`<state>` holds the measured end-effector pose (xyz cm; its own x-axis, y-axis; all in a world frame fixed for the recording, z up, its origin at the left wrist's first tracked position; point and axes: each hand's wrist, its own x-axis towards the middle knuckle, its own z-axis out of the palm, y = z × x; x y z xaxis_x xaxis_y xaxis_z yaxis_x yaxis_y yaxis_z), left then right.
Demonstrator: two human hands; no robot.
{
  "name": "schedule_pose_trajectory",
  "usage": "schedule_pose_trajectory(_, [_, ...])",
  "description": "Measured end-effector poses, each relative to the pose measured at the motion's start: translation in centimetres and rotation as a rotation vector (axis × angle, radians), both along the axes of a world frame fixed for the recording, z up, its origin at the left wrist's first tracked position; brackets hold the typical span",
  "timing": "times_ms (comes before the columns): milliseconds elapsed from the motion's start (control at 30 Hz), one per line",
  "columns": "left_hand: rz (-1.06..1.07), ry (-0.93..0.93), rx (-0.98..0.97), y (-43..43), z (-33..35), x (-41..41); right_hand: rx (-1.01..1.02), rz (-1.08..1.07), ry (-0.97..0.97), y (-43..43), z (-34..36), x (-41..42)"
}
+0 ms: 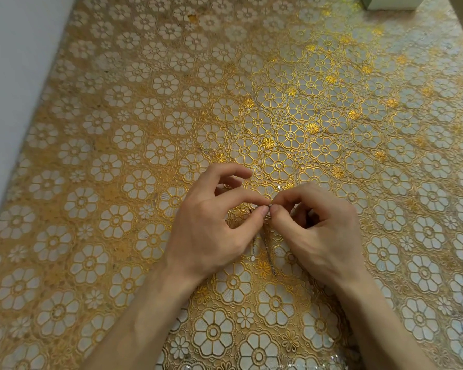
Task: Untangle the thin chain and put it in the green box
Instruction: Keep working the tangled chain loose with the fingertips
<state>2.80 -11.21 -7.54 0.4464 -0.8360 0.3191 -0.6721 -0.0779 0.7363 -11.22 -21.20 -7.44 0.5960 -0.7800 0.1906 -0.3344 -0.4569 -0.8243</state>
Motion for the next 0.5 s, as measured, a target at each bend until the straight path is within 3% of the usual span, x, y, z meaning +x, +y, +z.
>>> schedule_pose_trajectory(500, [0.041, -0.096, -0.066, 0.05, -0.41, -0.46, 0.006, 0.028, 0.011, 0.01, 0.05, -0.1])
